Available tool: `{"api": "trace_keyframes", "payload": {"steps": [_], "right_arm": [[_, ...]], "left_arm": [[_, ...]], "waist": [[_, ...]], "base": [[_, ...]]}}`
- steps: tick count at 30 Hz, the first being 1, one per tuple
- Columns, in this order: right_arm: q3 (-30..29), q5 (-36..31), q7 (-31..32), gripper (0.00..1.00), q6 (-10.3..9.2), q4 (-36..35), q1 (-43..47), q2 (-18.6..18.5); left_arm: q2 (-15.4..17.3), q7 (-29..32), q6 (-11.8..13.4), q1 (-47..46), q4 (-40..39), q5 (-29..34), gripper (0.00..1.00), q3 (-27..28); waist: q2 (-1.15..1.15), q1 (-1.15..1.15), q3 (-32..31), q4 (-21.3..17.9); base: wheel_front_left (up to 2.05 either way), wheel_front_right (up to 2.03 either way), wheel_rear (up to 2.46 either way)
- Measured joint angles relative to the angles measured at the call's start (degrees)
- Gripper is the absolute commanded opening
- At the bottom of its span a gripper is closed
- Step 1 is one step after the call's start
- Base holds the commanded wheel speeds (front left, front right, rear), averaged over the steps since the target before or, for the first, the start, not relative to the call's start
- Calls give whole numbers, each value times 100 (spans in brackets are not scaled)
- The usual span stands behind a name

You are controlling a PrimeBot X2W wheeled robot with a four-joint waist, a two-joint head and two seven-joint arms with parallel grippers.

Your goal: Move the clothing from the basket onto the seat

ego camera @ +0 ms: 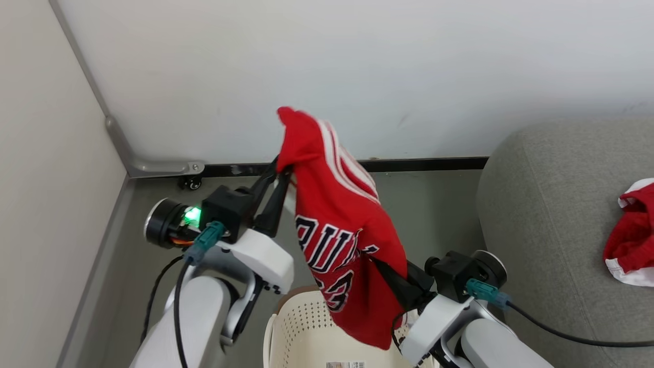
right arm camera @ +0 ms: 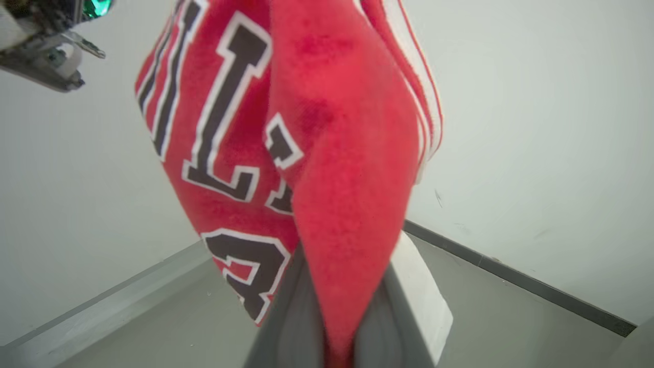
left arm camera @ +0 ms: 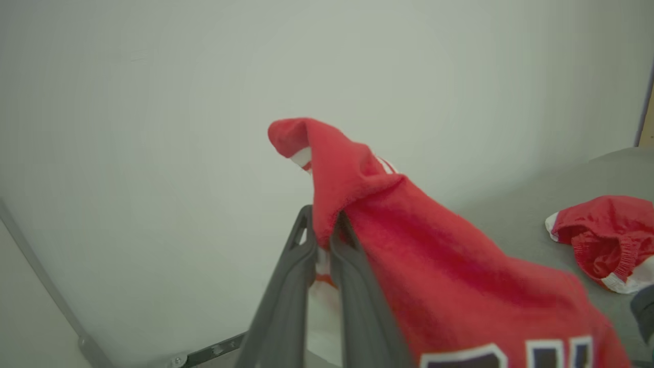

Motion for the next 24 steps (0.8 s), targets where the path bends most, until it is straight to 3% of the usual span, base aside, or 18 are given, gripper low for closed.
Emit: {"api": "trace_keyframes", "payload": {"steps": [8,9,10,11,12,24], "right_arm": [[-9,425,-78,0,0,-425,305,-202],[-35,488,-81,0,0,-503,342,-215],[-81,577,-88,0,0,-593,378,-225],[-149,680,-105,0,0,-661,388,-236],[-236,756,-125,0,0,-758,387,-256],[-1283,1045,-176,0,0,-1337,645,-779]], "left_arm": [[154,-46,44,144,569,-155,0,243],[167,-63,44,170,620,-181,5,256],[180,-96,43,206,670,-230,39,276],[186,-98,43,230,717,-281,87,301],[185,-115,42,249,748,-326,100,332],[260,-573,34,353,739,-531,100,619]], "waist": [[0,0,-36,-187],[0,0,-43,-211],[0,0,-50,-234],[0,0,-56,-257],[0,0,-63,-278],[0,0,-128,-467]], "base": [[0,0,0],[0,0,0],[0,0,0],[0,0,0],[0,0,0],[0,0,0]]}}
